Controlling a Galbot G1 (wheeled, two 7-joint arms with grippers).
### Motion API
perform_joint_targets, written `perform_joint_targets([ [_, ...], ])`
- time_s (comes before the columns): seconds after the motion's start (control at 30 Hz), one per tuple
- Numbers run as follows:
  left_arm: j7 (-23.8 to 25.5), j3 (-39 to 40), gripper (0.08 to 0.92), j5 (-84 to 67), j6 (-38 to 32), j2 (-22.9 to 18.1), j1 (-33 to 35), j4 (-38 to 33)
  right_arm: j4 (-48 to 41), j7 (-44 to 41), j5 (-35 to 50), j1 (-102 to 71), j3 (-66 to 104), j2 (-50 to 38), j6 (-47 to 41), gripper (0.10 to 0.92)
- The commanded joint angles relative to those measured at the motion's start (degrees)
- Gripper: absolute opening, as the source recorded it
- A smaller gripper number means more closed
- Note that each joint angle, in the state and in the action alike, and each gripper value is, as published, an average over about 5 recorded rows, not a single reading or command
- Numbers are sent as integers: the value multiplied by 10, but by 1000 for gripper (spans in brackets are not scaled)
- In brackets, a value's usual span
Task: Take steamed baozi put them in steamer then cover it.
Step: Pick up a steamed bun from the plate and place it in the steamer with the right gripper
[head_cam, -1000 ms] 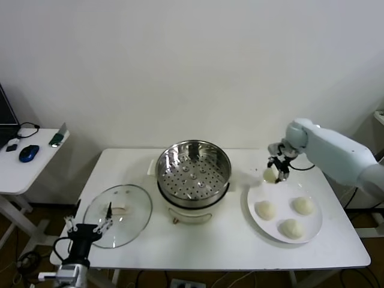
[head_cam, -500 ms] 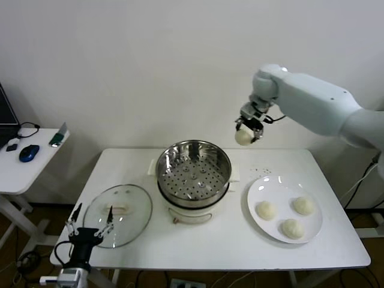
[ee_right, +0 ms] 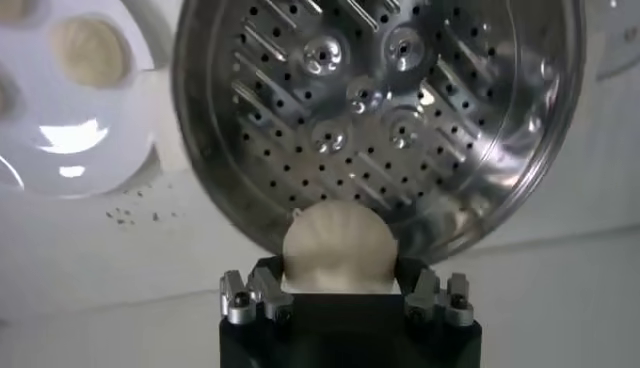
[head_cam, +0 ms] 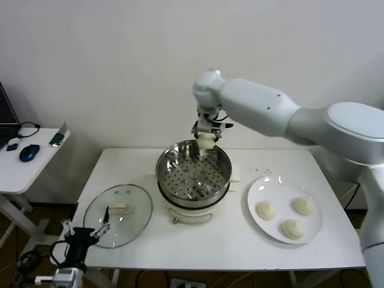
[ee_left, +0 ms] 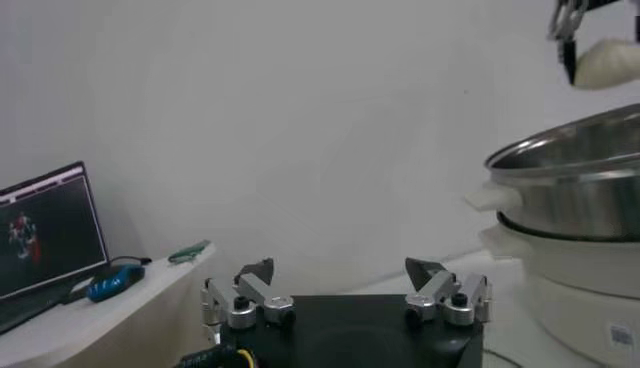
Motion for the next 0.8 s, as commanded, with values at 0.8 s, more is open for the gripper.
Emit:
perform_joint_targets([
  [0.8, -1, -4, 823, -4, -8, -2, 10, 7, -33, 35, -161, -102, 42, 40, 44, 821],
])
